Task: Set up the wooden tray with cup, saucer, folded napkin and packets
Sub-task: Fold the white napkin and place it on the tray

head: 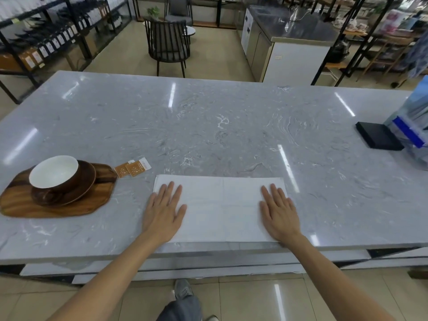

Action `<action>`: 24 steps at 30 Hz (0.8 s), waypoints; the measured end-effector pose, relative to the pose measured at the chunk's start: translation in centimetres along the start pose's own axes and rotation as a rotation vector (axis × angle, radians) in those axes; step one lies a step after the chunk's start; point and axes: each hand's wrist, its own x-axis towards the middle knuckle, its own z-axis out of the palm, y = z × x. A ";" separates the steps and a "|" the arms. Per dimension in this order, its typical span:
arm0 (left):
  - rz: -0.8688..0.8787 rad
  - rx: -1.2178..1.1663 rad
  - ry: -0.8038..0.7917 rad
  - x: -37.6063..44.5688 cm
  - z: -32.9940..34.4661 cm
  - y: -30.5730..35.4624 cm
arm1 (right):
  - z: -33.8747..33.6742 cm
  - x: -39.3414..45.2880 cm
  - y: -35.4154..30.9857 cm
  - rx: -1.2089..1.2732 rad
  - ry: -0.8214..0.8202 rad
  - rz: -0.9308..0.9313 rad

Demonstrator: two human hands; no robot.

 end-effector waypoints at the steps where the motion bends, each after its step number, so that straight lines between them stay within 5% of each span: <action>1: -0.002 0.006 0.011 -0.5 0.1 -0.8 | -0.1 -0.1 0.5 -0.006 -0.006 0.018; 8: 0.195 -0.061 0.093 -1.5 -1.7 -0.2 | -2.6 -3.7 -1.8 -0.015 0.255 0.151; 17: 0.471 -0.194 -0.143 6.9 -4.4 8.1 | -2.5 -11.7 -1.5 0.404 0.212 0.535; 24: 0.776 0.011 -0.223 10.8 -4.7 19.1 | -2.5 -10.5 -0.9 0.615 0.205 0.768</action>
